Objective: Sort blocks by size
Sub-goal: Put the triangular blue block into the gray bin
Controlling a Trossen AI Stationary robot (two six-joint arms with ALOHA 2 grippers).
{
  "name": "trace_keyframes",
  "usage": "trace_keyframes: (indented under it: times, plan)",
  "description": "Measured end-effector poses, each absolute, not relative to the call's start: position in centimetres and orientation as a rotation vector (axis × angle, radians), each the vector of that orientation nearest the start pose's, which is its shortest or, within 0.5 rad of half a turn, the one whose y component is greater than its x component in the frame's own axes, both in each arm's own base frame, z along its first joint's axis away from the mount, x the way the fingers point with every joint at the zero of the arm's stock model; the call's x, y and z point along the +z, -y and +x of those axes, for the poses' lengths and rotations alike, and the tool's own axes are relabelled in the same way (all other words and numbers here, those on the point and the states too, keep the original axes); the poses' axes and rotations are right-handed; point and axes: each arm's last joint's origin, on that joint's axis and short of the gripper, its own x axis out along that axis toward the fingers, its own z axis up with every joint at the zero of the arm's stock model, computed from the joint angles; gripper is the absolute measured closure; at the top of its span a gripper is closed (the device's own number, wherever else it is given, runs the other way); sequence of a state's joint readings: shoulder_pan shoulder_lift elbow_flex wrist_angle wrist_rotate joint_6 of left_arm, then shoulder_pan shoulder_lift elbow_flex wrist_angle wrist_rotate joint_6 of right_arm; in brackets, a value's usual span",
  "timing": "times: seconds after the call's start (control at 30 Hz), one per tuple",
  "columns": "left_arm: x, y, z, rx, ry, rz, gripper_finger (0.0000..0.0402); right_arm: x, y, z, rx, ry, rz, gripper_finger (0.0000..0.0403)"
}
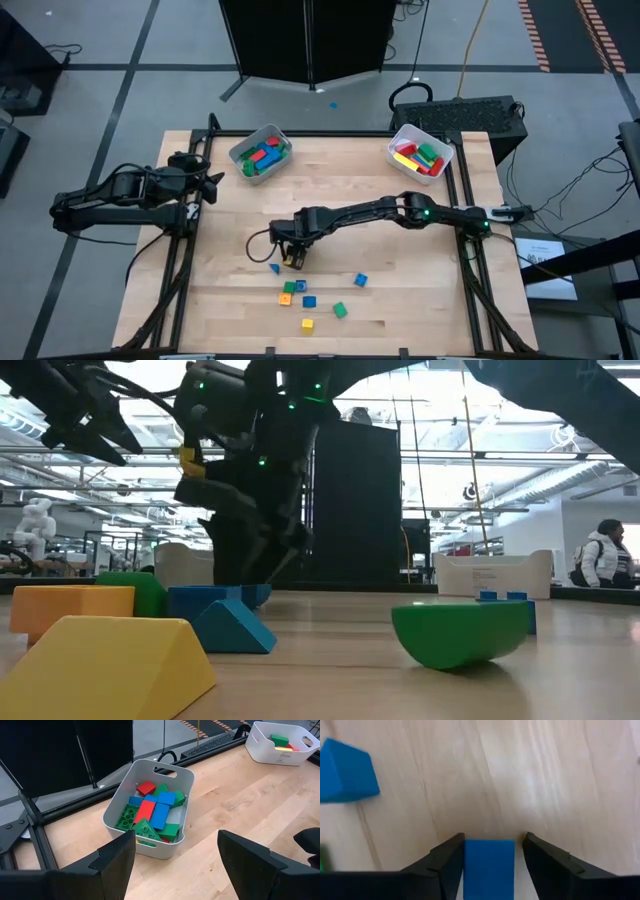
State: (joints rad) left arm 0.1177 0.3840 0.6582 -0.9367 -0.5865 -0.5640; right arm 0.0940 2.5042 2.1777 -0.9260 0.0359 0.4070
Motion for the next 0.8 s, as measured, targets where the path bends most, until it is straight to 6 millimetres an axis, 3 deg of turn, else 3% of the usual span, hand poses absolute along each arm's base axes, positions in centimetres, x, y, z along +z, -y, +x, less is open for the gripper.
trace_keyframes:
  times: [0.3,0.5,0.63,0.8]
  plan:
    - [27.0,-2.4,6.5,0.838,-0.445,-0.363,0.012,14.6,-4.7,50.9,-0.161,-1.277,0.256,0.0288]
    - [27.0,-2.4,6.5,0.838,-0.446,-0.363,0.012,14.7,-4.2,51.0,-0.137,-1.268,0.232,0.0288]
    - [27.0,-2.4,6.5,0.838,-0.445,-0.363,0.012,15.6,-2.4,51.5,-0.156,-1.231,0.248,0.0288]
    - [27.0,-2.4,6.5,0.838,-0.446,-0.362,0.012,18.9,0.7,53.1,-0.165,-1.05,0.258,0.0288]
